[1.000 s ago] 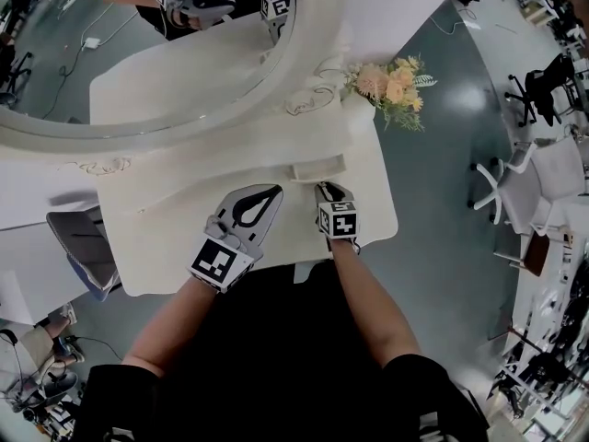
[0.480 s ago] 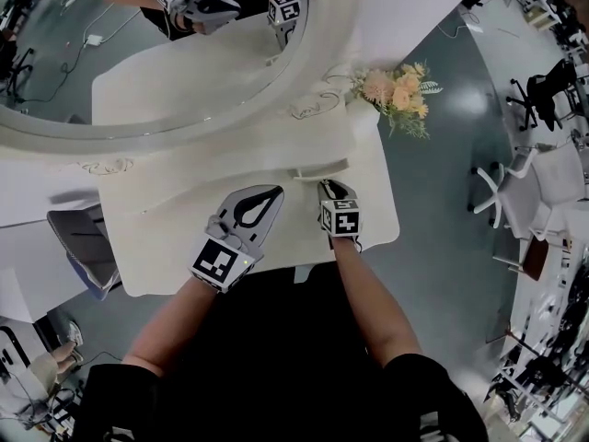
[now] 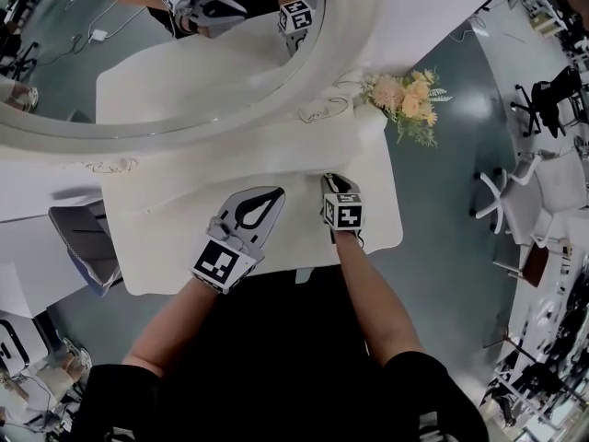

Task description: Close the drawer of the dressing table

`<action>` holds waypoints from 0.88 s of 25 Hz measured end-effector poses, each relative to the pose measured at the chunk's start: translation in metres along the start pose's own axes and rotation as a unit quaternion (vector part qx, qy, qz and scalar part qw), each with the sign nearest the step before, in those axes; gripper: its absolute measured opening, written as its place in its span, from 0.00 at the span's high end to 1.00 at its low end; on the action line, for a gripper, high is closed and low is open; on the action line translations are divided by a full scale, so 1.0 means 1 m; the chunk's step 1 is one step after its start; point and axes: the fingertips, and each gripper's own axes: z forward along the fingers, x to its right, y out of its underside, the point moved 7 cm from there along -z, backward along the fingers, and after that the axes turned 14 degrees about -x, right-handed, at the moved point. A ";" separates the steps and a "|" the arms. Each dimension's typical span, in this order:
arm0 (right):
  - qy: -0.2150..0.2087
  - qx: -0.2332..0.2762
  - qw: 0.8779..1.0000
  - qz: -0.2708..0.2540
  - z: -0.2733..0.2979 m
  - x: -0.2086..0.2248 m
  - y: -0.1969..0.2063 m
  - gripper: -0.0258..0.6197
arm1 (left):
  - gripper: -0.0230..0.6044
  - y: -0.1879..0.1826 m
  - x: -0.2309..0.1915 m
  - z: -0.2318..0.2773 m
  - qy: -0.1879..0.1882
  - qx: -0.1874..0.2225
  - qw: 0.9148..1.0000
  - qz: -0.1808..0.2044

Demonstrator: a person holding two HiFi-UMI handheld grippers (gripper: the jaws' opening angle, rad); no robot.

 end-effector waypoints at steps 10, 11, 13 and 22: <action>0.003 0.004 1.000 0.001 0.007 0.003 -0.016 0.81 | 0.97 0.002 -0.007 -0.001 -0.007 -0.003 1.000 -0.005; 0.004 0.005 1.000 0.002 0.008 0.003 -0.017 0.81 | 0.97 0.002 -0.008 -0.001 -0.007 -0.004 1.000 -0.006; 0.005 0.006 1.000 0.004 0.009 0.004 -0.019 0.81 | 0.97 0.002 -0.009 -0.002 -0.008 -0.005 1.000 -0.007; 0.006 0.003 1.000 -0.001 0.010 0.003 -0.019 0.81 | 0.97 0.000 -0.009 -0.003 -0.007 -0.004 1.000 -0.004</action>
